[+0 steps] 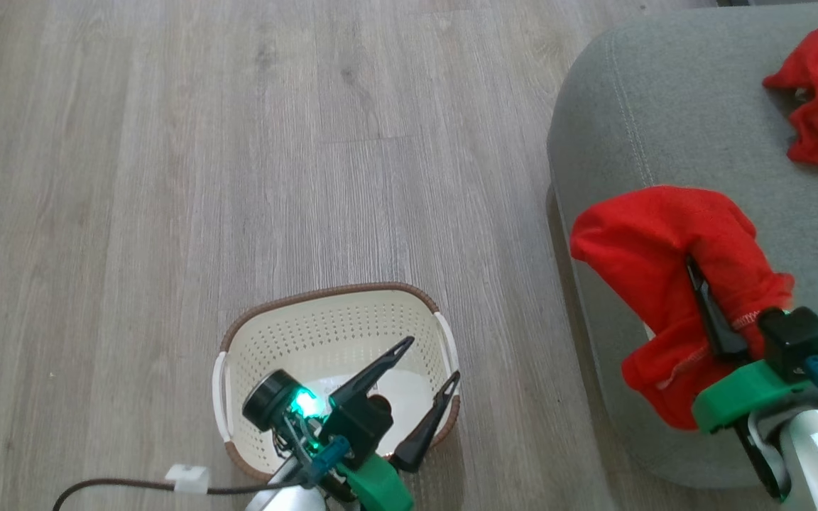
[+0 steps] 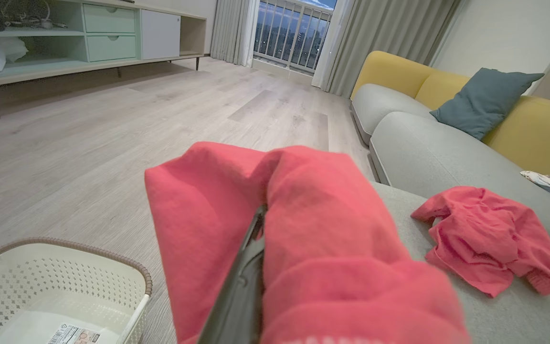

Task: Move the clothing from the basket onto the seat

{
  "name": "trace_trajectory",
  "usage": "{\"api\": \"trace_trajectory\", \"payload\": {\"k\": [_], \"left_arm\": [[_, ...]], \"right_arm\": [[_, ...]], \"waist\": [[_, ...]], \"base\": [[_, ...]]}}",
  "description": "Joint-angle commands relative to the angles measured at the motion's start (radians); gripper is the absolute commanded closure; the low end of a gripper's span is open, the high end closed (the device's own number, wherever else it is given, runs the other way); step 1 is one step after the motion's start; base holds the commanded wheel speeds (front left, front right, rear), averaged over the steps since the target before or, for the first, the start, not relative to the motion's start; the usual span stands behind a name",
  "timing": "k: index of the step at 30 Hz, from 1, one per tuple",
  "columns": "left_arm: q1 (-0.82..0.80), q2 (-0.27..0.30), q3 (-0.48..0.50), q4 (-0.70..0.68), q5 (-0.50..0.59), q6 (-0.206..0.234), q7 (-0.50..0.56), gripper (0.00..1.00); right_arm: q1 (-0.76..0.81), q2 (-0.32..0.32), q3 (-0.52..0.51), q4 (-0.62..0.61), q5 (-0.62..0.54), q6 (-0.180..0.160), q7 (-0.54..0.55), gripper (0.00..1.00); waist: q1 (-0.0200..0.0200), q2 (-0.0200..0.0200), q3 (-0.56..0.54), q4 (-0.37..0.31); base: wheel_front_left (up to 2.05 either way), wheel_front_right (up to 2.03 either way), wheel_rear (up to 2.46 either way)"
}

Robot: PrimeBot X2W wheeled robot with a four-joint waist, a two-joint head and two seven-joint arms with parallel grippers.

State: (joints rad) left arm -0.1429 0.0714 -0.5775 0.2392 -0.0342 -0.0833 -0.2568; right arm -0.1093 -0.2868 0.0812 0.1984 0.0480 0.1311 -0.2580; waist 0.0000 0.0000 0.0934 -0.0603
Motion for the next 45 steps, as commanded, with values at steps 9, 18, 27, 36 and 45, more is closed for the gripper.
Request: {"api": "trace_trajectory", "payload": {"k": [9, 18, 27, 36, 45], "left_arm": [[-0.027, -0.011, 0.057, -0.051, 0.009, 0.013, -0.005, 0.0], [-0.053, -0.014, 0.059, -0.062, 0.017, 0.011, -0.005, 0.0], [-0.101, -0.008, 0.051, -0.061, 0.029, 0.004, -0.005, 0.0], [-0.144, -0.002, 0.028, -0.054, 0.031, -0.005, -0.005, 0.0], [-0.178, -0.005, -0.01, -0.046, 0.027, -0.017, -0.005, 0.0]], "right_arm": [[-0.019, -0.01, -0.01, -0.04, 0.0, 0.0, -0.004, 1.0], [-0.038, -0.013, -0.037, -0.062, -0.011, 0.0, -0.004, 1.0], [-0.058, 0.005, -0.068, -0.072, -0.013, 0.0, -0.004, 1.0], [-0.052, 0.04, -0.105, -0.066, -0.01, 0.0, -0.004, 1.0], [-0.043, 0.056, -0.143, -0.075, -0.015, 0.0, -0.004, 1.0]], "waist": [[0.0, 0.0, 0.015, -0.025], [0.0, 0.0, 0.056, -0.138], [0.0, 0.0, 0.11, -0.312], [0.0, 0.0, 0.148, -0.45], [0.0, 0.0, 0.161, -0.46]], "base": [[0.0, 0.0, 0.0], [0.0, 0.0, 0.0], [0.0, 0.0, 0.0], [0.0, 0.0, 0.0], [0.0, 0.0, 0.0]]}}
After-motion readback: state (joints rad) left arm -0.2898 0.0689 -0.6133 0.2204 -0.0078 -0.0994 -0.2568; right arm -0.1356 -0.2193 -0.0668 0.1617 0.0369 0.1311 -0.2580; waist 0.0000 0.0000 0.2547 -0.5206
